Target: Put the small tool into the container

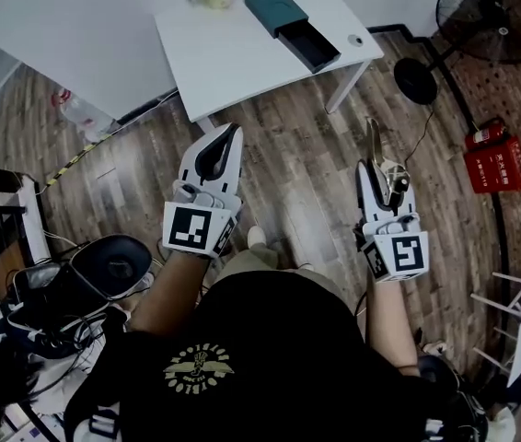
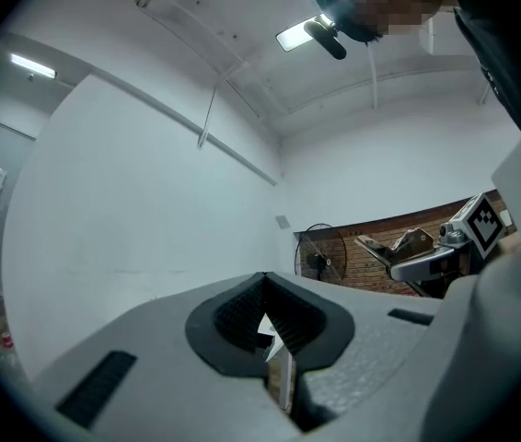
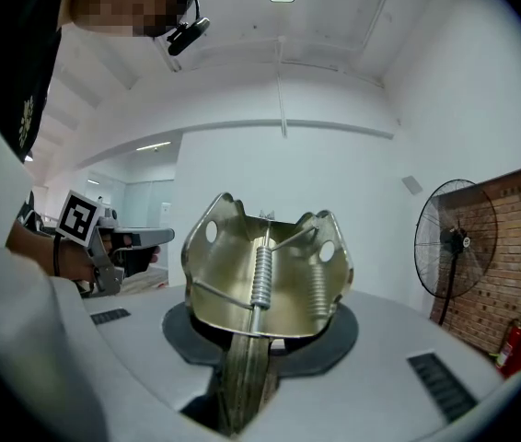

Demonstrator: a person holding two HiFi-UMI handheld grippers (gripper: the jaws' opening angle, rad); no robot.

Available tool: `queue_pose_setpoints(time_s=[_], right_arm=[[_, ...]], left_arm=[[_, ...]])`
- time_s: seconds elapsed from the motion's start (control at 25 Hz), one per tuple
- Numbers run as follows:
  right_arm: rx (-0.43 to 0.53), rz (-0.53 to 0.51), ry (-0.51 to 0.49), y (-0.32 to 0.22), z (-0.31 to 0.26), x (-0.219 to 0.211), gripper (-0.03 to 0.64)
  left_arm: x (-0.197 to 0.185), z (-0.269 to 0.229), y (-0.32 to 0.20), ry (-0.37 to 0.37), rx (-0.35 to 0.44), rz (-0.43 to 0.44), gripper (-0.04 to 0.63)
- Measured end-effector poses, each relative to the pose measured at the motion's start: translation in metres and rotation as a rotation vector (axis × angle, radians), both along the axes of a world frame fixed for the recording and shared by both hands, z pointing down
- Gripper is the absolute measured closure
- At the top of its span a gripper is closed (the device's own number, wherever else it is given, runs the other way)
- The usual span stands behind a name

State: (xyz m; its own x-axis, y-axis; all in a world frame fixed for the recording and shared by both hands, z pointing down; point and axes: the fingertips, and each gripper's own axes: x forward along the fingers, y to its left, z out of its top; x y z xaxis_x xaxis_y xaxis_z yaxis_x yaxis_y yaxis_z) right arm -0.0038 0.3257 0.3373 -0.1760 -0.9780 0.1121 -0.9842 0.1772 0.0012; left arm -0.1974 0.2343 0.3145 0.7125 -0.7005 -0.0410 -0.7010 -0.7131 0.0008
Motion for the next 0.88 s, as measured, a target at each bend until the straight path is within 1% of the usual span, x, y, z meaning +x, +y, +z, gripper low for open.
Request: queue_pose_setpoints(time_s=[0.12,0.28,0.48,0.68,0.76,0.88], right_arm=[[-0.001,0.031,-0.008,-0.015,-0.001,-0.001,0.522],[-0.001,0.071,-0.003,-0.030,-0.003,-0.005,0.522],[0.002,0.090,0.006,-0.033,-0.004,-0.013,0.522],[0.000,0.094,0.003,-0.034,-0.008,-0.010,0.522],[0.002,0.094,-0.024,-0.039,-0.008,-0.009,0.522],[0.010,0.081,-0.075,-0.048,-0.007,-0.007,0.522]], left_arm=[[-0.005,0.002,-0.019,-0.012,0.003,0.019,0.588],[-0.013,0.007,-0.036,-0.002,-0.007,0.049,0.589],[-0.015,0.011,-0.049,0.014,-0.011,0.072,0.589],[-0.011,0.012,-0.056,0.006,-0.009,0.076,0.588],[-0.010,0.013,-0.059,0.002,-0.006,0.080,0.589],[-0.007,0.023,-0.064,-0.011,-0.023,0.080,0.589]])
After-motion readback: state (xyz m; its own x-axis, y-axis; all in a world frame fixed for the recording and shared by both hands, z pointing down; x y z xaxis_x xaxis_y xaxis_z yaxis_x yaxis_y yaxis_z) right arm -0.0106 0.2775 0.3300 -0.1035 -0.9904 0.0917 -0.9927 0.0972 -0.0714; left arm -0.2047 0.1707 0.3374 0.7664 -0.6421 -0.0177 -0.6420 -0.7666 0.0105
